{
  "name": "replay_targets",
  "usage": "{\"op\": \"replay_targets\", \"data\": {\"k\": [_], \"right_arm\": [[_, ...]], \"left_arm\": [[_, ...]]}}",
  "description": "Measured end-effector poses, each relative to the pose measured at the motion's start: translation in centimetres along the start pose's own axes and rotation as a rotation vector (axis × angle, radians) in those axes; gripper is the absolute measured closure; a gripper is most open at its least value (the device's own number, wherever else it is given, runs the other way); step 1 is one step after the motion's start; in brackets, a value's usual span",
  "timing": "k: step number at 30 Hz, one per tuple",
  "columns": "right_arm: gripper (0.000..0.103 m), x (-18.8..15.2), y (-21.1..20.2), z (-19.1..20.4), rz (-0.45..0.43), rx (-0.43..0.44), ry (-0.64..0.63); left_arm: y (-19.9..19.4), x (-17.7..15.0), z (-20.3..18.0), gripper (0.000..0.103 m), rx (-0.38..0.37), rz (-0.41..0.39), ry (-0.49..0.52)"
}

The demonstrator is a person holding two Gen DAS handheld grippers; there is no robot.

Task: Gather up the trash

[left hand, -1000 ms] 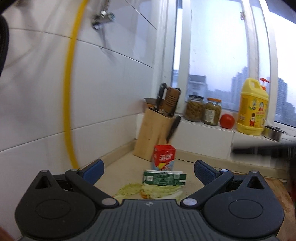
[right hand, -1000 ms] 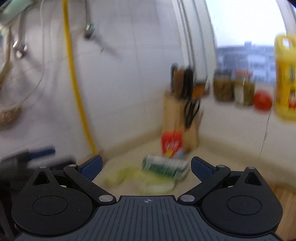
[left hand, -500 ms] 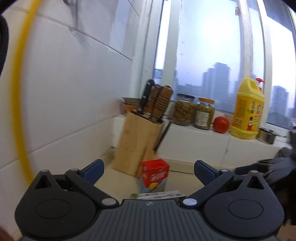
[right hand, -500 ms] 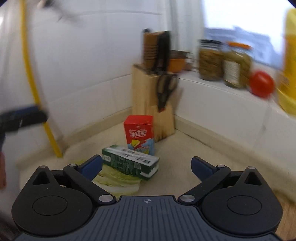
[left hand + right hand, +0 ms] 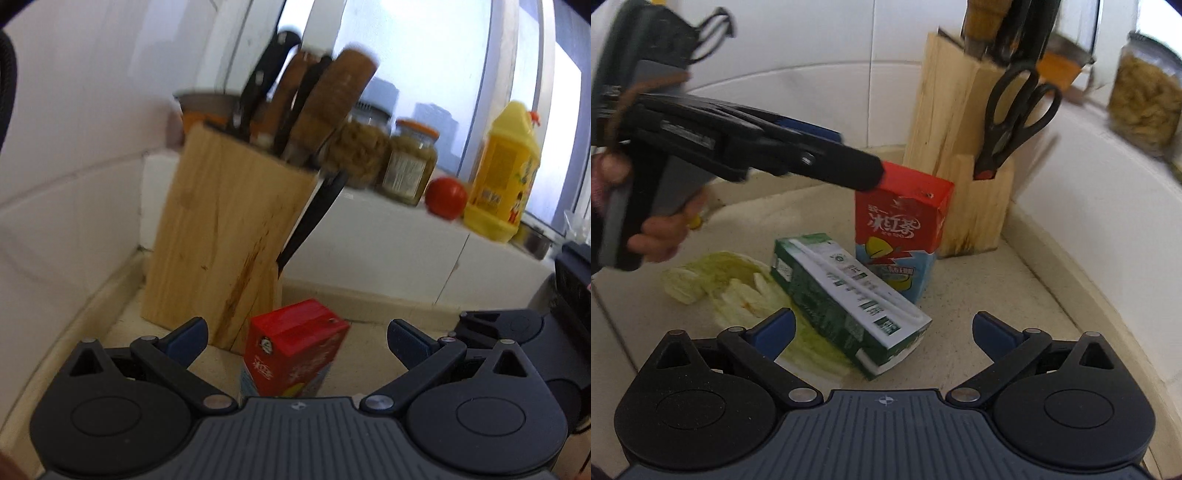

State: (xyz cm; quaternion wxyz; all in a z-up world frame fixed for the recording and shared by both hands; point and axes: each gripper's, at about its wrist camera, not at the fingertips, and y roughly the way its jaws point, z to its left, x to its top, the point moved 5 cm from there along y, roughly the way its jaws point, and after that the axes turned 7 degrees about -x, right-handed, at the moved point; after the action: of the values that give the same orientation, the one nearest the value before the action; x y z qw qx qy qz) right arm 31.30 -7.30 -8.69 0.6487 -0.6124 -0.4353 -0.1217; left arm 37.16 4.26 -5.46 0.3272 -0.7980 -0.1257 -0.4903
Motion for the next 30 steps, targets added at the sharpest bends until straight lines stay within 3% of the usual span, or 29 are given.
{"op": "replay_targets", "data": {"k": [6,10,11,12,14,15,19,23,30], "right_arm": [[0.000,0.4,3.9,-0.8,0.035,0.136,0.034],[0.003,0.1,6.0,-1.1,0.067,0.189,0.092],[0.008,0.0,6.4,-1.2,0.079,0.202,0.121],[0.010,-0.2,6.6,-1.3,0.094,0.212,0.148],[0.017,-0.3,6.2,-1.0,0.101,0.182,0.143],[0.019,-0.4,5.9,-0.8,0.119,0.171,0.150],[0.030,-1.0,4.2,-0.9,0.157,0.195,0.234],[0.036,-2.0,1.6,-1.2,0.130,0.195,0.325],[0.039,-5.9,-1.9,-2.2,0.128,0.115,0.434]], "left_arm": [[4.0,-0.5,1.1,0.000,-0.126,0.079,-0.015],[6.5,-1.4,1.8,0.005,-0.137,0.146,-0.020],[7.0,-1.7,2.0,0.011,-0.139,0.165,-0.032],[7.3,-1.9,2.1,0.027,-0.141,0.182,-0.047],[7.1,-2.2,2.2,0.040,-0.114,0.195,-0.051],[7.1,-2.2,2.1,0.058,-0.111,0.203,-0.050],[6.0,-1.7,1.7,0.062,-0.125,0.198,-0.082],[4.1,-1.1,0.3,0.064,-0.160,0.159,-0.103],[3.0,-2.0,-1.5,0.065,-0.198,0.151,-0.129]]}}
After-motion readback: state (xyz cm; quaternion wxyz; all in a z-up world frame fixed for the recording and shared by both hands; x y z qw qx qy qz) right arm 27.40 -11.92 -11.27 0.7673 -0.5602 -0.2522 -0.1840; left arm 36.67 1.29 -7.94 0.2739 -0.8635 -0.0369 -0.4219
